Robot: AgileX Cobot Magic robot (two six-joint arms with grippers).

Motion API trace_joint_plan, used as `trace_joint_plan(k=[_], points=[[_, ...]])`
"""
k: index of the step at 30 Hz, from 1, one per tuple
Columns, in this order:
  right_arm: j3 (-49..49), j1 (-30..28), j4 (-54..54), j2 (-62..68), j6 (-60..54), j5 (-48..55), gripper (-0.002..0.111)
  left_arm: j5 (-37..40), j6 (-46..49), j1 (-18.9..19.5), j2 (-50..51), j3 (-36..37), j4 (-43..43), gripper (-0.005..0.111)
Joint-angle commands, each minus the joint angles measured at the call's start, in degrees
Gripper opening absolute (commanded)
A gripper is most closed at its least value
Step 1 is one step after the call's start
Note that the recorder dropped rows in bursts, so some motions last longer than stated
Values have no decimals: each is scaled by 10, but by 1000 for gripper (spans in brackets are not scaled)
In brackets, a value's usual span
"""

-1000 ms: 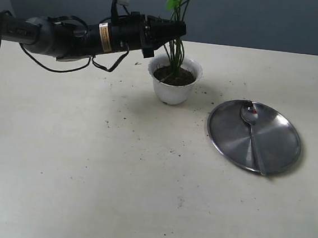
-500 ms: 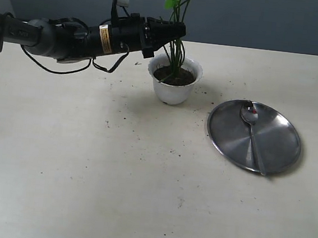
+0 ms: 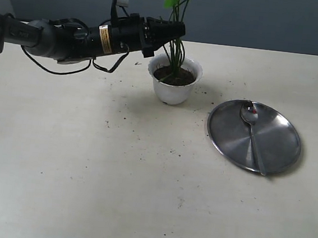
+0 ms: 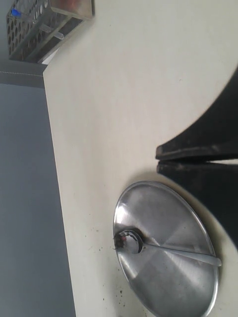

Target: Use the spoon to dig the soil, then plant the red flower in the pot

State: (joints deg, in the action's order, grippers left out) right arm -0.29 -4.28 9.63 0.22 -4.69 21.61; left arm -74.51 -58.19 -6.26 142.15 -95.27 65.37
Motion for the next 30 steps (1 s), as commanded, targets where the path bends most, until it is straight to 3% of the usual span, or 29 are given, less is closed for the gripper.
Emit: trace_joint_plan(k=[1, 18, 27, 30], points=[[3, -2, 1, -2, -3, -8, -1, 105, -11, 0, 43, 23, 104, 0], [3, -2, 0, -2, -3, -8, -1, 98, 0, 0, 43, 23, 123, 0], [3, -2, 0, -2, -3, -8, -1, 77, 2, 0, 43, 23, 93, 0], [3, -2, 0, -2, -3, -8, -1, 64, 2, 0, 43, 23, 80, 6]])
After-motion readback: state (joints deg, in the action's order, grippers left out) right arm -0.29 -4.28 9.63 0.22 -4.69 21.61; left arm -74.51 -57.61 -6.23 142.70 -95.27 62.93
